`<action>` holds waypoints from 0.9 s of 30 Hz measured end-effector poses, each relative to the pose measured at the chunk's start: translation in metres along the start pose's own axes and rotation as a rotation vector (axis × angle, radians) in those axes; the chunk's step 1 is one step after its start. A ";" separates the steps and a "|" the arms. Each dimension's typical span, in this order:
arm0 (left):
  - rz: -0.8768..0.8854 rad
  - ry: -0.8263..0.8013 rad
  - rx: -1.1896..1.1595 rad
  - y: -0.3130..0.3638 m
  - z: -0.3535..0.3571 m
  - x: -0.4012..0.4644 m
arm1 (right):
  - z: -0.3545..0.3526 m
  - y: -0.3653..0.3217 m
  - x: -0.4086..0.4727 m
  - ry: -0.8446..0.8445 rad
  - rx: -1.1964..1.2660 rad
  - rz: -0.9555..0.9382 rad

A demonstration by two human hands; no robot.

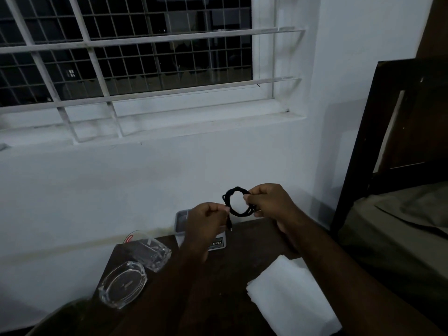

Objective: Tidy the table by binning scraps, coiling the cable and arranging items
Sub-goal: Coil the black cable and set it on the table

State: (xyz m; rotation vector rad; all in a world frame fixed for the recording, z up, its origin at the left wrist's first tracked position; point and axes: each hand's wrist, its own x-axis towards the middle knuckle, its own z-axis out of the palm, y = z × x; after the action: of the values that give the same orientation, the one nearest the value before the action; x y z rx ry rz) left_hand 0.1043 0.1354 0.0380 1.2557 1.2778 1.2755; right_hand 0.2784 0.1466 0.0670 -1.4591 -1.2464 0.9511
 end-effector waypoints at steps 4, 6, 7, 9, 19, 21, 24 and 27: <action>-0.023 -0.028 0.039 -0.016 0.025 -0.007 | -0.011 0.024 -0.003 0.036 -0.046 0.048; -0.071 -0.052 0.037 -0.026 0.037 -0.011 | -0.016 0.035 -0.003 0.041 -0.091 0.087; -0.070 -0.060 0.086 -0.032 0.043 -0.013 | -0.018 0.040 -0.003 0.020 -0.125 0.110; -0.015 -0.073 0.297 -0.043 0.052 -0.015 | -0.019 0.048 -0.005 -0.041 -0.212 0.150; 0.011 -0.185 0.631 -0.081 0.071 -0.002 | 0.000 0.084 0.004 -0.047 -0.771 0.007; 0.029 -0.221 0.647 -0.084 0.074 0.001 | 0.005 0.090 0.009 -0.020 -0.833 -0.021; 0.038 -0.260 0.634 -0.088 0.075 0.005 | 0.011 0.099 0.015 0.001 -0.917 -0.039; 0.036 -0.295 0.582 -0.090 0.074 0.007 | 0.015 0.106 0.016 0.007 -0.972 -0.047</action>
State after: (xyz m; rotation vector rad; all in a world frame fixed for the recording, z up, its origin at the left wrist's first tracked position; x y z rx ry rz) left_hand 0.1720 0.1528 -0.0556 1.8017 1.4581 0.7141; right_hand 0.2916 0.1627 -0.0390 -2.1261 -1.8489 0.2660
